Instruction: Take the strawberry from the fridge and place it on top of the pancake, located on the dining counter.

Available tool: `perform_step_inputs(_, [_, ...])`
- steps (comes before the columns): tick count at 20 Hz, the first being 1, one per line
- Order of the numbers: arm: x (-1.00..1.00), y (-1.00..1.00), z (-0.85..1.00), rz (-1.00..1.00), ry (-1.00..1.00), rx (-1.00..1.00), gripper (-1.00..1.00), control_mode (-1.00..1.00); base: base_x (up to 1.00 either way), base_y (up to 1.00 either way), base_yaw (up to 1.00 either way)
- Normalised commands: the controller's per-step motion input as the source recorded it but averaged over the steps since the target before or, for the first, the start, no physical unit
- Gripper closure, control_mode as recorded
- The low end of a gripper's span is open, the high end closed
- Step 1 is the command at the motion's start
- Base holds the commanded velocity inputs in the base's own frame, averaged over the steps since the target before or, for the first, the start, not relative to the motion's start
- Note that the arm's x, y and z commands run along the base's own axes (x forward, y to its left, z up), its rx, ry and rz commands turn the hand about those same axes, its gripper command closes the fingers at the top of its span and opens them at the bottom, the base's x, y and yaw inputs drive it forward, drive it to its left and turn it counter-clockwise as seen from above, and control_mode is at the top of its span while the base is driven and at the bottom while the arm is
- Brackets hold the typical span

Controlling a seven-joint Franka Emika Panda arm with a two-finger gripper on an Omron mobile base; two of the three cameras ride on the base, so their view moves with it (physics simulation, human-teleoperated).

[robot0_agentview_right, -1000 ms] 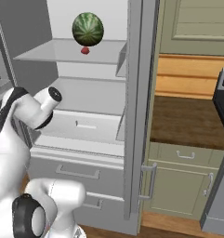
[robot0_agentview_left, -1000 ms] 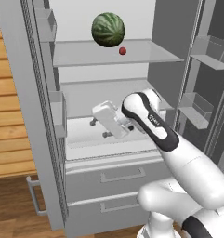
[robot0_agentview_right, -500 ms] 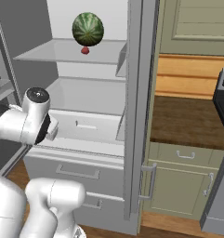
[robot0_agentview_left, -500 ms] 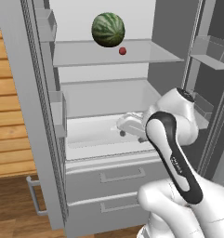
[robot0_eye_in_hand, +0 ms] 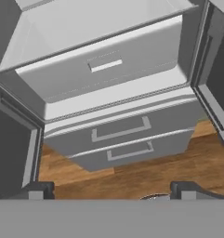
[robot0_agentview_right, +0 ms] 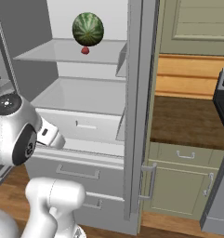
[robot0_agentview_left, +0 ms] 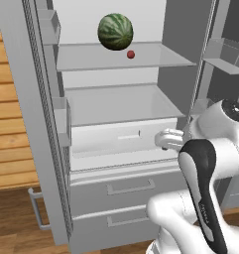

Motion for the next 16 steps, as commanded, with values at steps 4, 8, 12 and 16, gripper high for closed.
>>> perform_step_inputs(4, [-0.41,-0.57,0.34,-0.08,-0.05,-0.2,-1.0,-1.0,0.0,0.0,0.0])
perform_step_inputs(8, [-0.03,-0.02,0.0,0.0,0.0,-0.02,-1.0,-1.0,0.0,0.0,0.0])
perform_step_inputs(12, [0.01,0.0,-0.02,0.0,0.0,0.0,-1.0,-1.0,0.0,0.0,0.0])
perform_step_inputs(16, [0.04,0.0,-0.03,0.0,0.0,0.0,-1.0,-1.0,0.0,0.0,0.0])
